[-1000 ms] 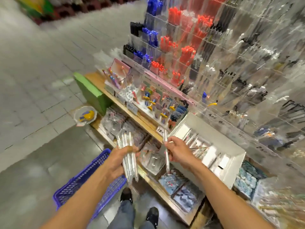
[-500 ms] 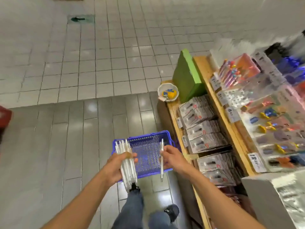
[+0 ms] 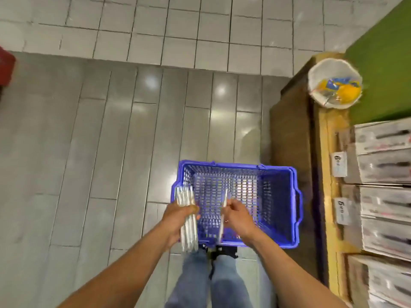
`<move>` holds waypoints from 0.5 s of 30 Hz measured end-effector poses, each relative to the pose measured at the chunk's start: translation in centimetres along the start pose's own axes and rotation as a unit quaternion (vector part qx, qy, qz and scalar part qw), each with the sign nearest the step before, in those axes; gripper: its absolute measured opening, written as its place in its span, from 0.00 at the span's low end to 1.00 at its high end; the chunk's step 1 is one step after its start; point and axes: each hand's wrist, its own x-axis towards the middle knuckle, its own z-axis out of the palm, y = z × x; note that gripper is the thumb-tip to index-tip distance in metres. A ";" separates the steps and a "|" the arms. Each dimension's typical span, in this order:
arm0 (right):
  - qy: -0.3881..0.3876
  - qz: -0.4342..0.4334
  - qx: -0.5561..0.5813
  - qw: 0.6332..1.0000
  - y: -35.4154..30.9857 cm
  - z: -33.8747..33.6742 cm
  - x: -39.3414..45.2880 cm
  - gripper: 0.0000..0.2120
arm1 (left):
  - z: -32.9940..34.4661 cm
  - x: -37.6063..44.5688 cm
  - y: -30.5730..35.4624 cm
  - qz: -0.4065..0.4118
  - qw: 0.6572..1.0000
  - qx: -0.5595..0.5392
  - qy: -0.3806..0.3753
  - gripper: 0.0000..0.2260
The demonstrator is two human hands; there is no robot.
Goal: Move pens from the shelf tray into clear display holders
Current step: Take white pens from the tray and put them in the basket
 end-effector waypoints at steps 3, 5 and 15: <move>-0.019 0.013 -0.011 1.000 5.2 3.5 9.5 0.10 | 2.3 9.9 -3.7 0.008 0.999 0.023 0.031 0.14; -0.031 0.019 -0.027 0.999 9.0 5.6 15.5 0.10 | 3.6 16.5 -6.3 0.014 0.998 0.038 0.050 0.10; -0.002 0.012 0.014 1.000 18.4 12.2 33.8 0.16 | 6.0 38.3 -14.1 0.028 0.963 0.186 0.194 0.17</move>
